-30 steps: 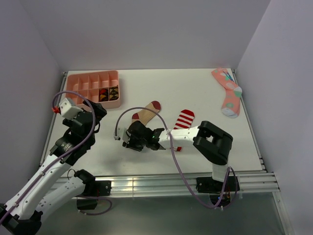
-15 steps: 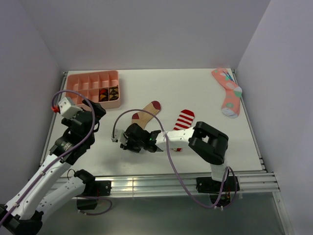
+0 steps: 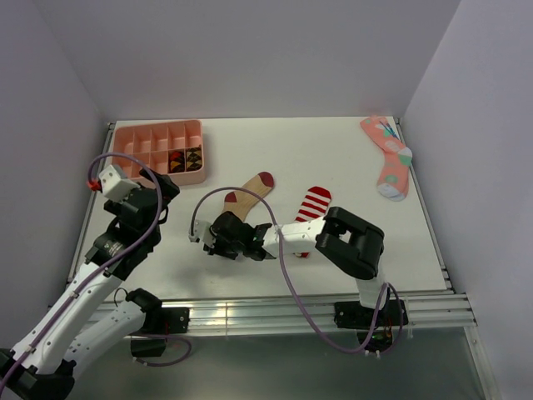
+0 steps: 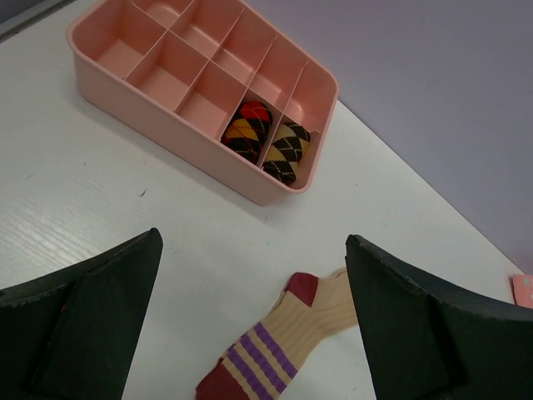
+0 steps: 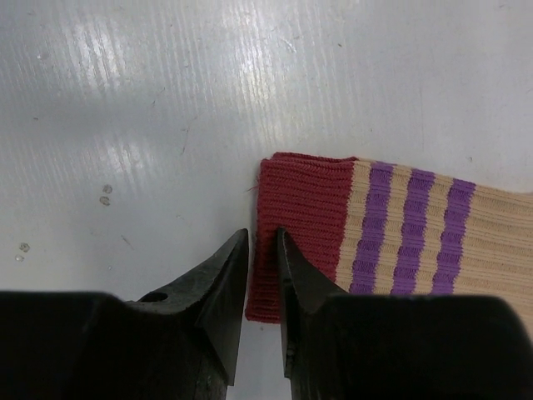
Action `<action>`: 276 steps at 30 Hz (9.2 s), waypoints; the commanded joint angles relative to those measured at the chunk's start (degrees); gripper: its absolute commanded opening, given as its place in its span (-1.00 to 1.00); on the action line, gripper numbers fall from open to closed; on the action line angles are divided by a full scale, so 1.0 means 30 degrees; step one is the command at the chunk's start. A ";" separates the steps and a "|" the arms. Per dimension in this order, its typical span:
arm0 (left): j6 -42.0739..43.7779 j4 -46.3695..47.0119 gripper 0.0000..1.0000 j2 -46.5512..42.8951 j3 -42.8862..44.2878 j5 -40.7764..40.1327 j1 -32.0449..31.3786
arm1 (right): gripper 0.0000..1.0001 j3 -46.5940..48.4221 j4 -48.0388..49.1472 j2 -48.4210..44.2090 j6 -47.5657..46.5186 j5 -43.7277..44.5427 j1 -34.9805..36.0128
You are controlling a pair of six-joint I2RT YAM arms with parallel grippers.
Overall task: Roll the socks
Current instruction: Roll the sock at the center of the board.
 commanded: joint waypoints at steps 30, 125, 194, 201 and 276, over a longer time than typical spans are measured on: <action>0.1042 0.3098 0.98 0.0092 -0.3202 0.2029 0.0682 | -0.88 0.0895 -0.2904 0.0404 0.1625 -0.5923 -0.1974; 0.6052 2.5864 0.11 0.9817 -1.3340 1.1171 -0.3976 | -0.97 1.1710 -1.4099 0.8344 0.8395 -1.9143 -1.0824; 0.3622 1.6551 -0.99 1.4126 -0.7745 1.0790 -0.4093 | -0.43 0.6034 -0.8743 0.2781 0.6050 -1.3282 -0.9886; 0.3504 1.4177 -0.99 1.3950 -0.6602 1.1142 -0.4093 | -0.39 0.3744 -0.5200 0.0787 0.8129 -1.3573 -1.1145; 0.4765 0.7407 -0.99 1.5561 -0.1914 1.8114 -0.0197 | 0.05 -0.2060 -0.0885 -0.1676 0.2857 -0.5019 -0.4818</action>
